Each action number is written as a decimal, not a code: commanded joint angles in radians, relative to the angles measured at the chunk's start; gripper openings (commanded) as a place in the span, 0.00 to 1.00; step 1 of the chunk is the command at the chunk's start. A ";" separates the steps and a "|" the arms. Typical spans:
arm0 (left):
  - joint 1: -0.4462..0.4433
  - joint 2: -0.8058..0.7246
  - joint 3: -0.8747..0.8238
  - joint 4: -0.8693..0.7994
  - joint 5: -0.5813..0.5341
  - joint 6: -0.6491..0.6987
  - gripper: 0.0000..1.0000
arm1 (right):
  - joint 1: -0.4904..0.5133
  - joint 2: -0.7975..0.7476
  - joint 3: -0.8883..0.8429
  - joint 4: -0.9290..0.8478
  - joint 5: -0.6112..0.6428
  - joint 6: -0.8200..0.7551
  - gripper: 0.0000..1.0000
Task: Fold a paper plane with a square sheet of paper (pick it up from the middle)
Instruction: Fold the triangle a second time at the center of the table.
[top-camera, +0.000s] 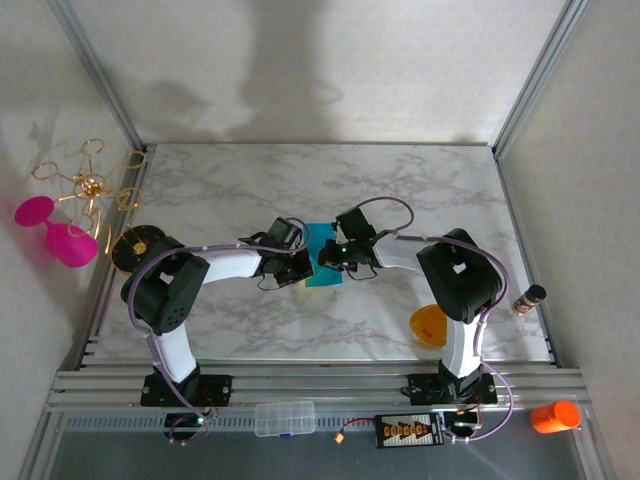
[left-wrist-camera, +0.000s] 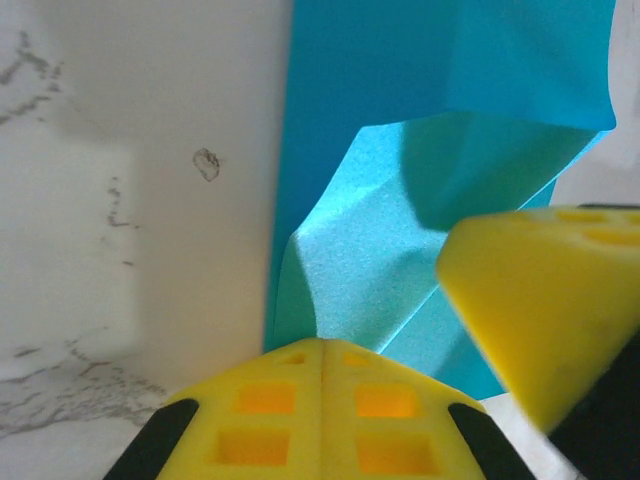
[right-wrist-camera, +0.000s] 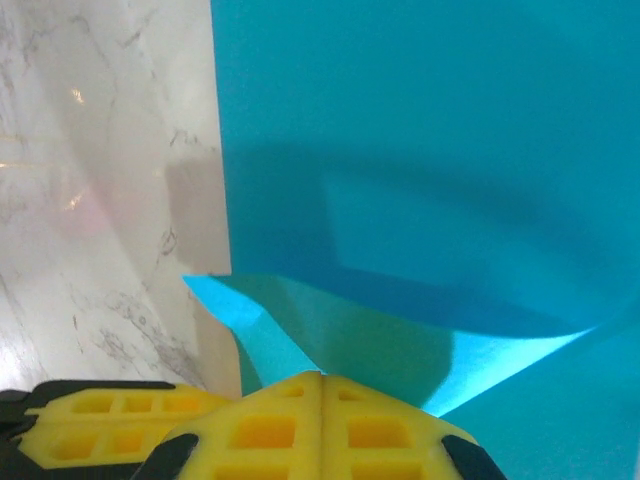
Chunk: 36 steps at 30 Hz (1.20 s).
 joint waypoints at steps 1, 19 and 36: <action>-0.004 0.027 -0.006 -0.090 -0.060 0.020 0.01 | 0.015 0.023 -0.006 -0.010 -0.013 -0.010 0.02; -0.006 0.057 -0.064 -0.156 -0.151 0.057 0.00 | -0.089 0.071 0.052 -0.039 0.061 -0.048 0.01; -0.006 0.056 -0.064 -0.147 -0.140 0.068 0.00 | -0.251 0.071 0.066 -0.008 0.040 -0.084 0.01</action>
